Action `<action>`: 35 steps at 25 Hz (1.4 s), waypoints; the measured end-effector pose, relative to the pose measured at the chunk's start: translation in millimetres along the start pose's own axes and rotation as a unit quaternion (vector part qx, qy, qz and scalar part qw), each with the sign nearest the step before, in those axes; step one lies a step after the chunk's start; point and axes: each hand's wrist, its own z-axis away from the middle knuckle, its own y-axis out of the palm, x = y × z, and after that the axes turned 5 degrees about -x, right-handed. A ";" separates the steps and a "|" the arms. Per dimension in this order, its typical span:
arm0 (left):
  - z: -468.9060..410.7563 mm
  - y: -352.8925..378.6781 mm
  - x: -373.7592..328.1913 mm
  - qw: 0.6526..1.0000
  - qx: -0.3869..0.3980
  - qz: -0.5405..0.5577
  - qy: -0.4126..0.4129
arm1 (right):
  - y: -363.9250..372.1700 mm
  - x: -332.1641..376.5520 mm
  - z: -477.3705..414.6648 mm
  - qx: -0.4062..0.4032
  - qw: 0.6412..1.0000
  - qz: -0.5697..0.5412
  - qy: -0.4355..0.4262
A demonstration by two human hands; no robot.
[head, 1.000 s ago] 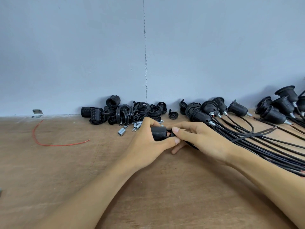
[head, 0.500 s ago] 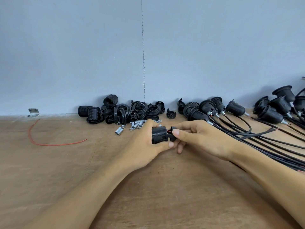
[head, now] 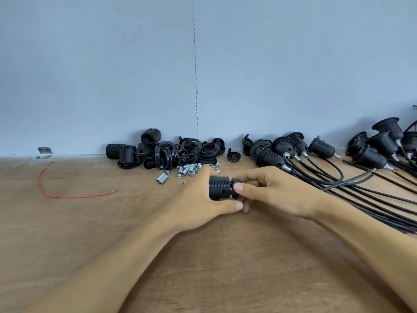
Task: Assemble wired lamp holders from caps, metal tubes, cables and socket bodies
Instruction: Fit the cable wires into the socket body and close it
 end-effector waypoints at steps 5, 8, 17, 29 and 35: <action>4.7 0.6 -2.2 0.998 -0.036 0.051 -0.014 | 12.6 -3.8 0.1 -0.048 0.998 0.038 -0.023; 6.1 3.2 -3.6 0.994 -0.079 0.063 -0.029 | 21.1 -5.0 1.9 -0.096 0.993 0.061 -0.036; 9.5 1.5 -2.9 0.991 -0.104 0.084 0.024 | 30.6 -3.1 5.7 -0.142 0.973 0.116 -0.138; 13.5 4.6 -10.2 0.981 -0.133 0.112 0.083 | 32.2 -3.6 6.1 -0.179 0.964 0.117 -0.156; 13.1 9.2 -8.6 0.988 -0.144 0.036 0.045 | 28.4 -8.0 5.9 -0.206 0.934 0.213 -0.200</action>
